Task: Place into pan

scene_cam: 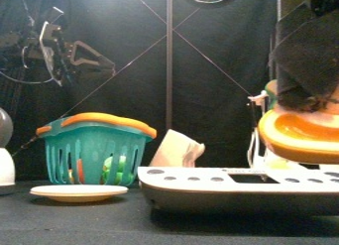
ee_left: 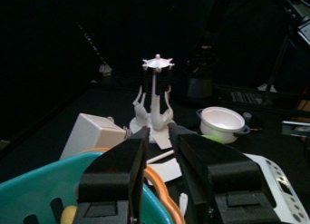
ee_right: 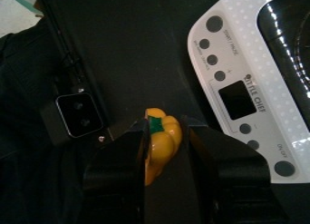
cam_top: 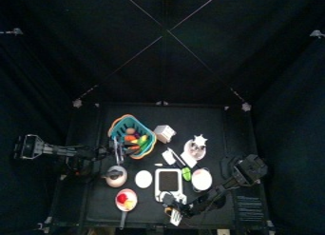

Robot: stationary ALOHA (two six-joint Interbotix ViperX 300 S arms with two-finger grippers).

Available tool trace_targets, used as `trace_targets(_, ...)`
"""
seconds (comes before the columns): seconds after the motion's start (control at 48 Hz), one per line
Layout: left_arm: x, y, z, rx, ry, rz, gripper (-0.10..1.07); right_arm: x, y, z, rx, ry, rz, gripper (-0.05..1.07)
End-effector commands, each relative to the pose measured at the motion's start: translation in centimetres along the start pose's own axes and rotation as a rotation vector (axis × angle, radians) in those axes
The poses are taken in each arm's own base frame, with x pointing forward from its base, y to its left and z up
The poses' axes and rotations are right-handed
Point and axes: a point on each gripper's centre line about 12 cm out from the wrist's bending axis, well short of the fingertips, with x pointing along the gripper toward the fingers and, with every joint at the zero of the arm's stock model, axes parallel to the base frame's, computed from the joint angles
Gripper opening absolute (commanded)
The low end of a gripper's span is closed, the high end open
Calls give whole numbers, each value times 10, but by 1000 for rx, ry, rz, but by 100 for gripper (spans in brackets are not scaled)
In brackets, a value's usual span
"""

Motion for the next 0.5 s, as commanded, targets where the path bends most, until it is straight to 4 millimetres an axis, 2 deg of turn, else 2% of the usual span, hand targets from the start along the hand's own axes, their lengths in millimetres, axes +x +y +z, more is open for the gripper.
trace_targets(0.0,3,-1,5,-4,-15,0,68,-16,4,14,8,-35,34,51)
trace_targets(0.104,3,-1,6,-8,-19,0,68,-23,7,23,-12,-69,49,51)
trace_targets(0.229,2,-1,4,-6,-14,2,68,-33,8,53,-62,-168,71,51)
trace_targets(0.375,2,-1,4,-6,-14,2,68,-19,15,99,-175,-308,110,51)
trace_targets(0.479,2,-1,4,-3,-11,1,68,7,18,133,-262,-390,119,51)
